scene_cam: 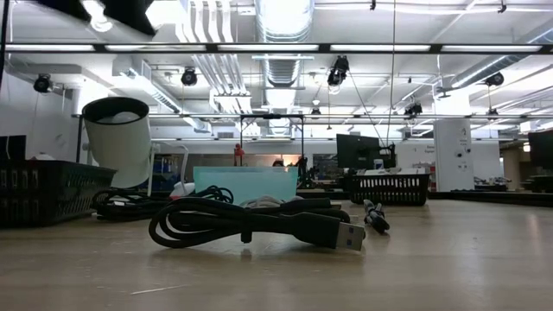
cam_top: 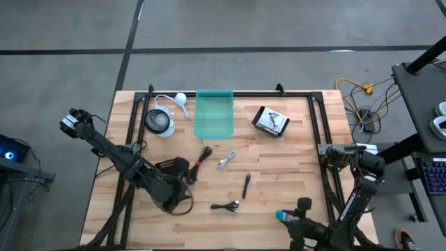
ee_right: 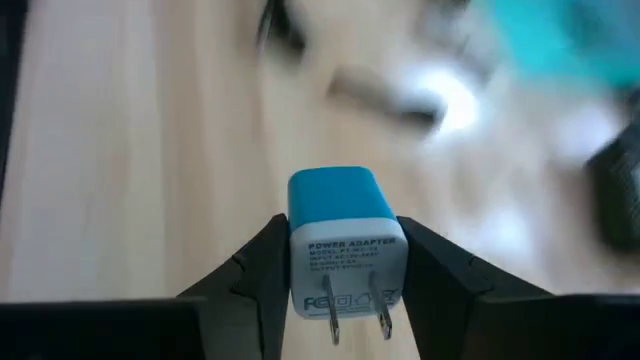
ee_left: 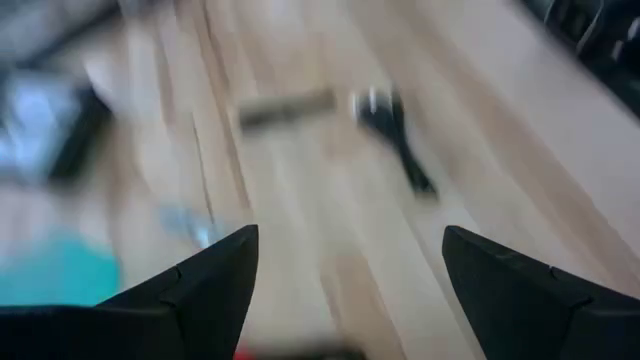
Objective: Pick and place items into bin
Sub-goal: Put the blue charger adapter into the left black bin
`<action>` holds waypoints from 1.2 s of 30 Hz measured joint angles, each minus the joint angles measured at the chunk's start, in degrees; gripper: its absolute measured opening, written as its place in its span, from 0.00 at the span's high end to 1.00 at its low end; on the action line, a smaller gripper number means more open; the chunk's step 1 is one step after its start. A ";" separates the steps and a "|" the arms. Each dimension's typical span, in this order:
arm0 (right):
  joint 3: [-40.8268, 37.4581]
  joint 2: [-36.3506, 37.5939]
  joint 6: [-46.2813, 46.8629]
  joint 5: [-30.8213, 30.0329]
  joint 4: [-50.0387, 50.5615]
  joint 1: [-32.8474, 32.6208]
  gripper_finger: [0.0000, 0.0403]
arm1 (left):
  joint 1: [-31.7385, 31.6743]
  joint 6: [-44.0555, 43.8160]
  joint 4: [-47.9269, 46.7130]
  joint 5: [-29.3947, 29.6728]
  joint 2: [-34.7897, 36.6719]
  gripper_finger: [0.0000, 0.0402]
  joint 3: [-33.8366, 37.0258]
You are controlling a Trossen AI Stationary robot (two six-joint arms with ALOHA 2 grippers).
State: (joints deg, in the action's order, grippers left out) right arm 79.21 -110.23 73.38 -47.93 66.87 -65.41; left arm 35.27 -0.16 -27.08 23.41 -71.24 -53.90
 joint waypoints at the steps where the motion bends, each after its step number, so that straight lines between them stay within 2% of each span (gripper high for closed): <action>1: -0.06 0.47 -0.02 -3.86 0.00 0.00 0.66 | 0.00 3.50 3.62 0.82 0.00 0.26 0.20; 9: -0.10 5.27 3.31 -29.58 -0.22 0.20 0.66 | 0.00 36.13 38.59 1.16 -0.49 0.26 5.41; 11: -0.10 6.65 7.41 -33.57 -0.30 0.91 0.66 | 0.00 46.18 48.18 1.08 -1.90 0.26 7.50; 14: -0.10 8.63 14.79 -36.42 -0.43 2.58 0.66 | -0.21 60.78 62.11 1.08 -6.15 0.26 9.64; 17: -0.12 9.74 15.77 -37.76 -1.08 4.34 0.66 | -1.25 72.76 72.84 0.99 -12.07 0.26 9.94; 19: -0.12 10.57 14.27 -37.78 -1.99 5.33 0.66 | -2.12 75.57 79.68 1.01 -16.20 0.26 9.14; 21: -0.12 11.22 13.67 -37.91 -2.84 6.06 0.66 | -3.01 75.56 82.62 1.04 -19.45 0.26 7.30; 27: -0.12 11.88 12.58 -35.08 -7.43 7.16 0.66 | -5.85 75.84 82.13 0.93 -28.00 0.26 0.55; 31: -0.12 11.88 6.84 -31.07 -12.88 7.19 0.66 | -7.75 75.86 82.52 -1.32 -32.46 0.26 -4.55; 36: -0.12 11.90 -2.98 -29.48 -21.56 7.19 0.66 | -9.50 76.17 82.06 -5.21 -37.23 0.26 -10.55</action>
State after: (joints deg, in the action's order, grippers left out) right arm 79.09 -98.32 70.40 -77.41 45.31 -58.22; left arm 25.77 76.00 54.98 18.20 -108.47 -64.45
